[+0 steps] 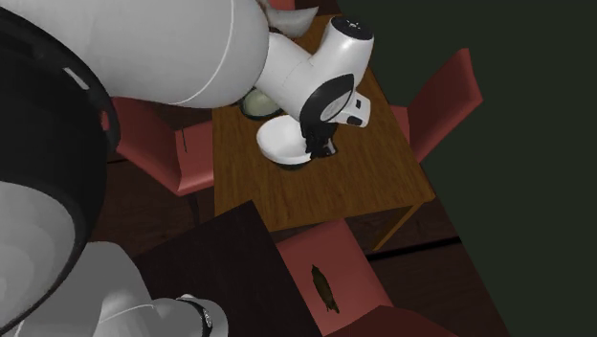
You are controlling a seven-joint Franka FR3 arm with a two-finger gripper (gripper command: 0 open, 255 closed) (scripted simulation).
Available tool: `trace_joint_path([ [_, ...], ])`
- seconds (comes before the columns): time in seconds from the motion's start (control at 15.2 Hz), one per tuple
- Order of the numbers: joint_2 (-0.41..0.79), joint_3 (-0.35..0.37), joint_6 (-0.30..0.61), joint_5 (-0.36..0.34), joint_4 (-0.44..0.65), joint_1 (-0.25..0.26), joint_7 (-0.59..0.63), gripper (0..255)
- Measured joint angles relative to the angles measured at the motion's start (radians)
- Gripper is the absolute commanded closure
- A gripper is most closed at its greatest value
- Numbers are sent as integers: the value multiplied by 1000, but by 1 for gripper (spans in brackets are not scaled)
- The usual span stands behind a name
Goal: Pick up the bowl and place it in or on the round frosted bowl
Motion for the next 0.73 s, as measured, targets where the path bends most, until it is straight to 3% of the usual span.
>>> trace_joint_path([
  [0.73,204,77,-97,-91,319,132,270,255],
])
